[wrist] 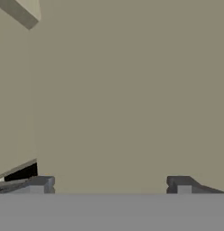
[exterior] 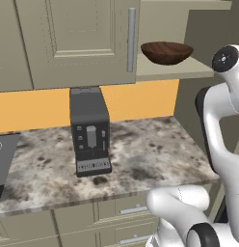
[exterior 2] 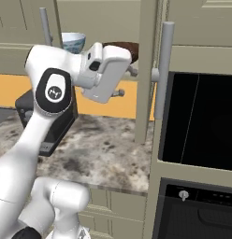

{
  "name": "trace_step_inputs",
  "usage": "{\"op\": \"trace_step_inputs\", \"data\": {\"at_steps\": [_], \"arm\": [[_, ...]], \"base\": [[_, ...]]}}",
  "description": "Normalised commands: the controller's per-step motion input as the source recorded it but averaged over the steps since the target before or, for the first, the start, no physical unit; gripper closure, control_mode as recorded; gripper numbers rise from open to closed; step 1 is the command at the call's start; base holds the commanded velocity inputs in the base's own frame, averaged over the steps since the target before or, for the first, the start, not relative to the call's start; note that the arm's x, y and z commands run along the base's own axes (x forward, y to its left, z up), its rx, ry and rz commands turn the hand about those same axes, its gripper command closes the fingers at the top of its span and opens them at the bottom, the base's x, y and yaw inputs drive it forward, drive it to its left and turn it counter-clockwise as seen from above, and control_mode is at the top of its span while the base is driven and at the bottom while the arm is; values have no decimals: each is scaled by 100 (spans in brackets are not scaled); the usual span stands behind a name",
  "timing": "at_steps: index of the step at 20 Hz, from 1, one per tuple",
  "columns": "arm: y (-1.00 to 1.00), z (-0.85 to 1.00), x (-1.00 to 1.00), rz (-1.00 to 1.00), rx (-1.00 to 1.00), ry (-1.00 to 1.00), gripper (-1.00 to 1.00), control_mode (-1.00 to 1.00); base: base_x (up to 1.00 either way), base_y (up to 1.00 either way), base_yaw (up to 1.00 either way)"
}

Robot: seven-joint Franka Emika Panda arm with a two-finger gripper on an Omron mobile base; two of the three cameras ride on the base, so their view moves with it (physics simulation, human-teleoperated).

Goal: Move the bowls from the cabinet to the plates on the dining table.

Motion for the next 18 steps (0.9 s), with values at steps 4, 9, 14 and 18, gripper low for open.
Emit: {"op": "trace_step_inputs", "data": {"at_steps": [4, 9, 14, 18], "arm": [[73, 17, -4, 7, 0, -15, -100, -100], [85, 5, -4, 9, 1, -14, -100, -100], [78, 0, -8, 18, 12, -12, -100, -100], [57, 9, -1, 23, 16, -8, -100, -100]], "base": [[0, 0, 0], [0, 0, 0], [0, 0, 0], [0, 0, 0]]}}
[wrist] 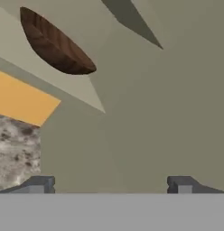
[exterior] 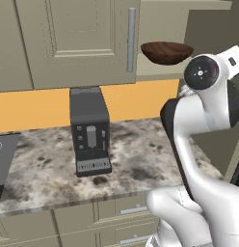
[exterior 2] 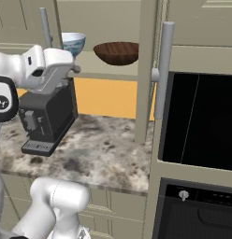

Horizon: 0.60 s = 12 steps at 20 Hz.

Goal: Move the bowls from the cabinet to the plates on the dining table.

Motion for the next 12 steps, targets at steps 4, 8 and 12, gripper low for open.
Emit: {"op": "trace_step_inputs", "data": {"at_steps": [4, 8, 12], "arm": [[41, 26, -28, 27, 15, 0, -100, -100], [32, 22, -32, 29, 18, 0, -100, -100], [33, 11, -35, 31, 23, 0, -100, -100]], "base": [[0, 0, 0], [0, 0, 0], [0, 0, 0]]}}
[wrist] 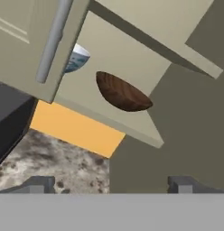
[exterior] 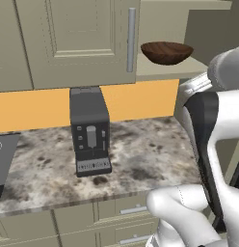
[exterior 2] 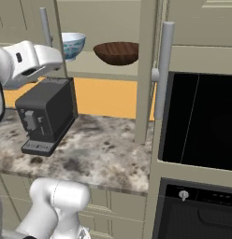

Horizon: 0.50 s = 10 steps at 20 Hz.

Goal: Move the bowls from the cabinet to the plates on the dining table.

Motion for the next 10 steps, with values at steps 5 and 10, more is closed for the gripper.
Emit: {"op": "trace_step_inputs", "data": {"at_steps": [5, 10], "arm": [[27, 2, -18, 28, 26, 0, -100, -100], [24, 27, -4, 22, 23, 1, -100, -100]], "base": [[0, 0, 0], [0, 0, 0]]}}
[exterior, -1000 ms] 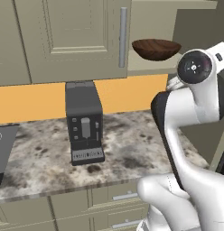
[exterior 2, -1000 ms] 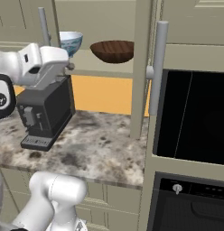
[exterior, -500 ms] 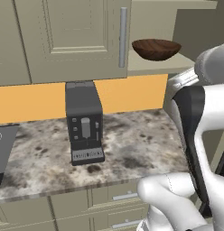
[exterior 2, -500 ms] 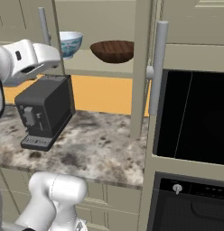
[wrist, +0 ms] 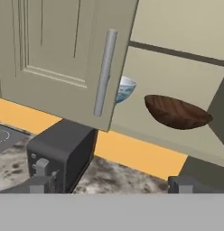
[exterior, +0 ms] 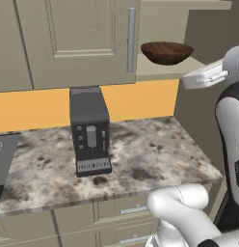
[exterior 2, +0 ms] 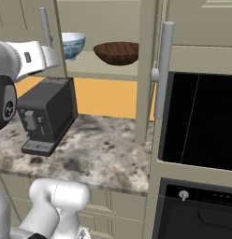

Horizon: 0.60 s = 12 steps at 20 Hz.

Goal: Move the bowls from the cabinet to the plates on the dining table.

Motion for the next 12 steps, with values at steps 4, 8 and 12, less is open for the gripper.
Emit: {"op": "trace_step_inputs", "data": {"at_steps": [4, 8, 12], "arm": [[28, 37, -12, 13, 17, 11, -100, -100], [46, -2, -8, 1, 4, 31, -100, -100], [38, -3, 0, -1, 0, 35, -100, -100]], "base": [[0, 0, 0], [0, 0, 0], [0, 0, 0]]}}
